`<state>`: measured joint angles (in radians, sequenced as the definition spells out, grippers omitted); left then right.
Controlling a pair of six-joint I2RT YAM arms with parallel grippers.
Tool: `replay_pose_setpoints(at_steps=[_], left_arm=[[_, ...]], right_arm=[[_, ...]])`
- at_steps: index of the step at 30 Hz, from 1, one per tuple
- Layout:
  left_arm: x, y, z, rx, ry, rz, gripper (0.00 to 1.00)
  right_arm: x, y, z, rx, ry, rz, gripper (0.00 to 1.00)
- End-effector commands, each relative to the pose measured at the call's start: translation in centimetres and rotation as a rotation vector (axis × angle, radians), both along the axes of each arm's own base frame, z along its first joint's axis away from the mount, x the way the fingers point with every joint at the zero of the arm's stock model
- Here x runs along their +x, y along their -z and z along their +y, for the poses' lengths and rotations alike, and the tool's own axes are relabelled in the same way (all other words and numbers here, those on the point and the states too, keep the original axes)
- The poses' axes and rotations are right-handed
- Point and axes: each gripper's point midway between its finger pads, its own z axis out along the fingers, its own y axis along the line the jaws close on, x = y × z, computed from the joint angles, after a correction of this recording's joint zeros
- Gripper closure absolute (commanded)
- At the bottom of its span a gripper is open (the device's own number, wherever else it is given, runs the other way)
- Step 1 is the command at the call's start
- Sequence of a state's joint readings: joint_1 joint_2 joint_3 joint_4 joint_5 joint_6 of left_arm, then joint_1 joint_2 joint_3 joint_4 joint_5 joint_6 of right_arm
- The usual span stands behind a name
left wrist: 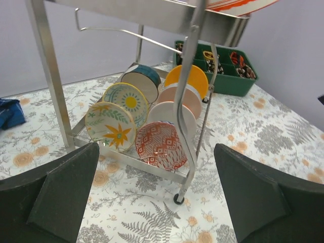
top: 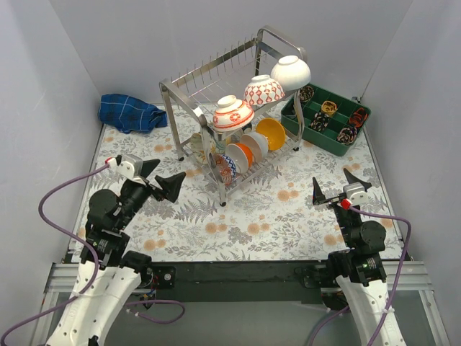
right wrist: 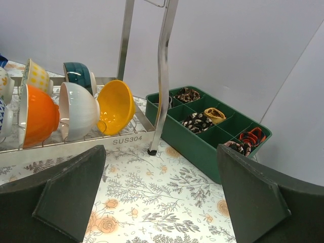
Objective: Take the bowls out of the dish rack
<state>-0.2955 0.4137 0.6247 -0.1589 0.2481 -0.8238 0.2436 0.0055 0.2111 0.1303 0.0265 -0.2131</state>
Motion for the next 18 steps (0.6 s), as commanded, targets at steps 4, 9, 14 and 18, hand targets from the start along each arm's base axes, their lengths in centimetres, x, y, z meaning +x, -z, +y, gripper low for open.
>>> replay_pose_setpoints(at_steps=[4,9,14,18], left_arm=[[-0.8,-5.9,-2.0,0.159,0.159,-0.085,0.02],[0.9,-8.7,-3.1,0.263,0.223,-0.101,0.02],[2.5,-12.6,-5.1,0.350,0.342,-0.151,0.02],[3.3,-15.7,-5.9,0.376,0.374,-0.236,0.02]], right_arm=[[-2.4,-3.8,-0.6,0.052,0.001,-0.167,0.01],[-2.0,-3.1,0.0,0.045,-0.021,-0.134,0.01],[-1.6,-2.6,0.0,0.040,-0.018,-0.107,0.02],[-1.4,-2.3,0.0,0.041,-0.013,-0.090,0.01]])
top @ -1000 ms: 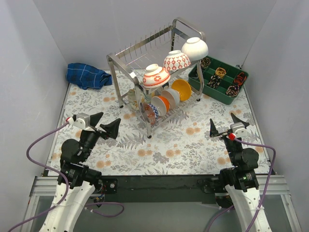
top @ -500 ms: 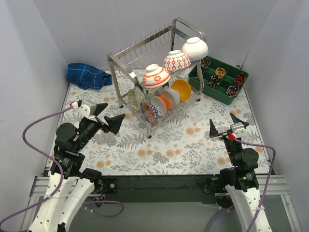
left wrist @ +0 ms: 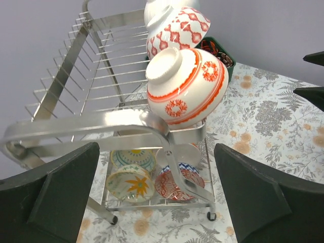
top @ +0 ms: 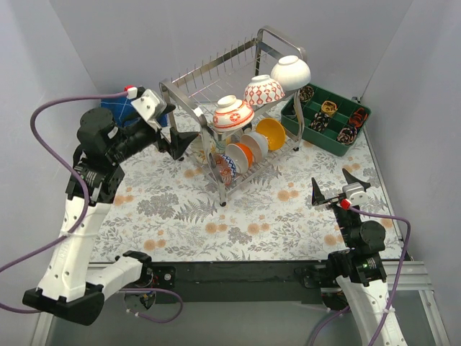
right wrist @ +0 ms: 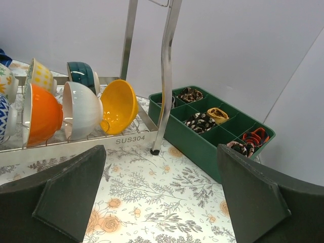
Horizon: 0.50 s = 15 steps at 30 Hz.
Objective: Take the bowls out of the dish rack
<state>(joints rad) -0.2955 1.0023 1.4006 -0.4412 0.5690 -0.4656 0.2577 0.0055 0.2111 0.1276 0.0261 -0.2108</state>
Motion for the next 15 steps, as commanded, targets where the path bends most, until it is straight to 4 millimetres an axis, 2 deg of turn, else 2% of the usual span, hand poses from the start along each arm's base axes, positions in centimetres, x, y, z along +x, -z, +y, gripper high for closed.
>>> replay_pose_setpoints(at_steps=[1,3,8,9,11,12,13,15], left_arm=[[-0.9,-3.1,-0.8,0.052,0.096,-0.103,0.02],[-0.6,-4.5,-1.6,0.054,0.143,-0.129,0.02],[0.0,-5.8,-3.1,0.072,0.199,-0.173,0.02],[0.8,-6.0,-3.5,0.075,0.190,-0.176,0.02],[0.9,-6.2,-4.9,0.090,0.210,-0.193,0.02],[2.0,-6.5,-5.3,0.104,0.176,-0.200,0.02],[1.8,-6.0,-6.6,0.135,0.193,-0.207,0.02],[2.1,-5.7,-7.9,0.170,0.181,-0.217,0.02]], right_arm=[[-1.2,-2.2,-0.4,0.040,0.002,-0.090,0.02],[-1.2,-2.2,-0.3,0.040,0.002,-0.089,0.01],[-1.3,-2.3,-0.6,0.046,0.013,-0.095,0.01],[-1.3,-2.3,-0.6,0.046,0.015,-0.093,0.02],[-1.3,-2.3,-0.7,0.048,0.018,-0.096,0.01],[-1.3,-2.3,-0.7,0.048,0.018,-0.095,0.01],[-1.3,-2.3,-0.7,0.049,0.017,-0.097,0.01],[-1.3,-2.3,-0.7,0.050,0.019,-0.099,0.01]])
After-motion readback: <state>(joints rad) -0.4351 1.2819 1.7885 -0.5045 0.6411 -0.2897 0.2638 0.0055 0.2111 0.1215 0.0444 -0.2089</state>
